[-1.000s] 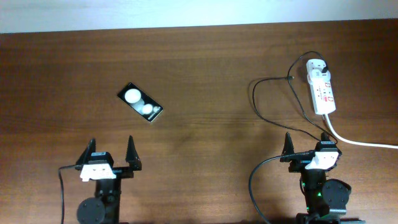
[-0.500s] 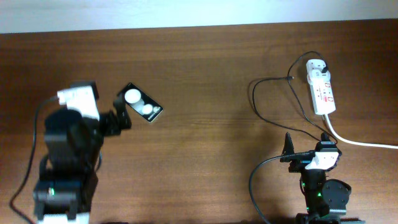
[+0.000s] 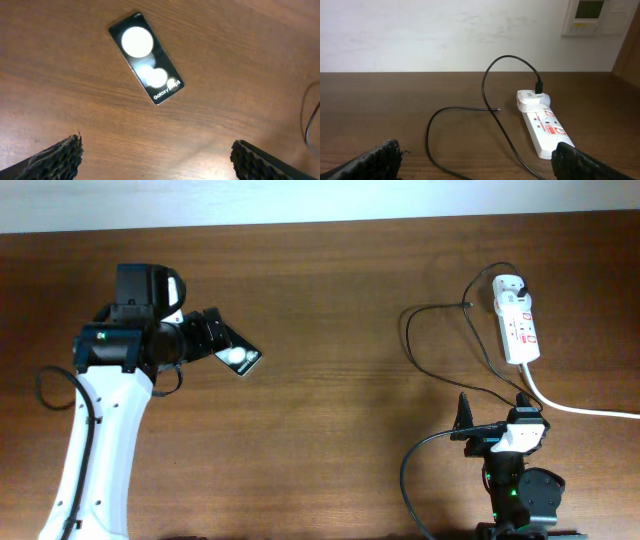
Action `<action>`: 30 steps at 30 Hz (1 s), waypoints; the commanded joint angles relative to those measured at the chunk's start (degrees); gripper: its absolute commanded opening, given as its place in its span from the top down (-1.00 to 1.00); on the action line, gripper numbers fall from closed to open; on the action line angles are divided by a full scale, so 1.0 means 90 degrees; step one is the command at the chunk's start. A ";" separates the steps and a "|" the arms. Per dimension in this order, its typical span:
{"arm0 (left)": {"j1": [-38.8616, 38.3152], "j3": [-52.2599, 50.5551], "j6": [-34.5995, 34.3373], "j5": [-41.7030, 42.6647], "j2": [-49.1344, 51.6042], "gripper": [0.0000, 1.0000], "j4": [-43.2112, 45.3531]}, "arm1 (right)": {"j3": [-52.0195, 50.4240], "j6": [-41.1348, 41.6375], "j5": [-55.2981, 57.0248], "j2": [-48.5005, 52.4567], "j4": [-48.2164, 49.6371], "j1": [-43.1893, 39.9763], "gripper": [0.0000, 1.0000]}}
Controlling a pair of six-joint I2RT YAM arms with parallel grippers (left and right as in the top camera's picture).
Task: Plug charger to phone and switch on socket
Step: 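Reach the left gripper down over the black phone and grasp it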
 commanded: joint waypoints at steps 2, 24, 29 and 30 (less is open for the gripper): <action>0.0005 0.0826 -0.1015 -0.0415 0.0619 -0.99 -0.0282 | -0.0041 0.0002 0.0012 -0.0049 -0.0015 0.0017 -0.97; 0.0012 0.3126 -0.2616 -0.0102 0.4748 -0.98 -0.1090 | -0.0041 0.0002 0.0012 -0.0049 -0.0015 0.0017 -0.97; -0.0007 0.3123 -0.2618 -0.0146 0.4966 -0.97 -0.0639 | -0.0041 0.0002 0.0012 -0.0049 -0.0015 0.0017 -0.97; -0.0007 0.3126 -0.2618 -0.0146 0.5093 -0.97 -0.0597 | -0.0041 0.0002 0.0012 -0.0049 -0.0015 0.0017 -0.97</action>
